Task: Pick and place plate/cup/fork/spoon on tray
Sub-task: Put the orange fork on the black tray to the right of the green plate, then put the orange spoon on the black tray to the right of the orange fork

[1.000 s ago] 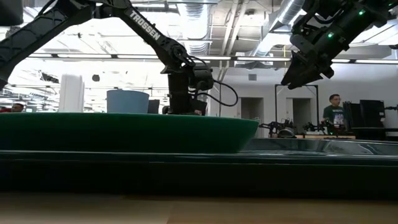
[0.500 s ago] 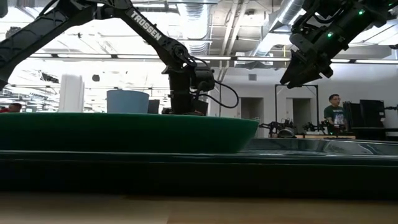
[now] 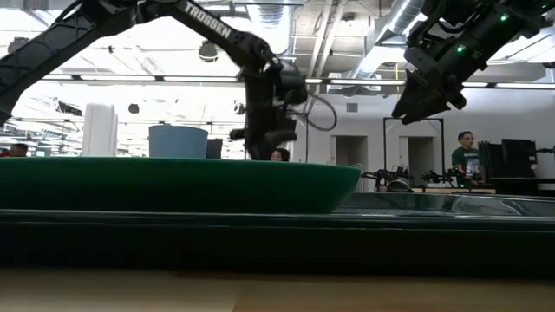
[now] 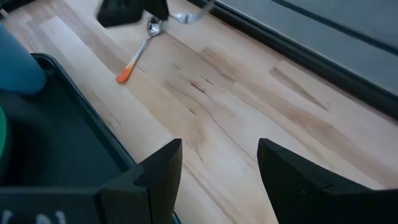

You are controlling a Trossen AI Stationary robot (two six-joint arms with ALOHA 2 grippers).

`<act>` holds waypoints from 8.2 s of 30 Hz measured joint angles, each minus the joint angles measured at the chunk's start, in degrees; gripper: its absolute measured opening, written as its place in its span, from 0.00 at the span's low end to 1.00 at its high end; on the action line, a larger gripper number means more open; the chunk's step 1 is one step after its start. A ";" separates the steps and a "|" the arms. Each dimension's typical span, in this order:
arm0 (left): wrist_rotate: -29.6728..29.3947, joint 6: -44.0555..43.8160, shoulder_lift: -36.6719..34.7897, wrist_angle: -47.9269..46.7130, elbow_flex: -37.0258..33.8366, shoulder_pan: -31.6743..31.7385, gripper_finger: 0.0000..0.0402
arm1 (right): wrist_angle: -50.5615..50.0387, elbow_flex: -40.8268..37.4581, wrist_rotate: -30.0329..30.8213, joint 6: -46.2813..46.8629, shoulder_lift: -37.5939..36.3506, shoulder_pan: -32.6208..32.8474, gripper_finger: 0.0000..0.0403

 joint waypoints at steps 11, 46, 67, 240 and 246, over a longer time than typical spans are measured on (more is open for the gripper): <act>-0.49 -15.52 -0.11 -14.84 20.14 -11.52 0.00 | -14.20 0.02 0.10 13.22 -5.29 0.00 0.58; -20.58 -76.42 9.75 5.97 26.25 -45.30 0.00 | -23.79 0.04 2.02 5.01 -12.73 -3.13 0.58; -17.27 -85.12 16.26 -0.24 26.23 -46.21 0.00 | -23.13 0.00 2.00 3.75 -12.69 -3.39 0.58; 10.07 3.96 -3.43 6.41 -11.41 10.71 0.50 | -7.45 0.04 1.95 -0.21 5.66 -3.54 0.58; 11.21 3.93 -3.43 6.39 -11.41 11.54 0.39 | -7.47 0.04 1.93 -0.76 5.66 -3.54 0.58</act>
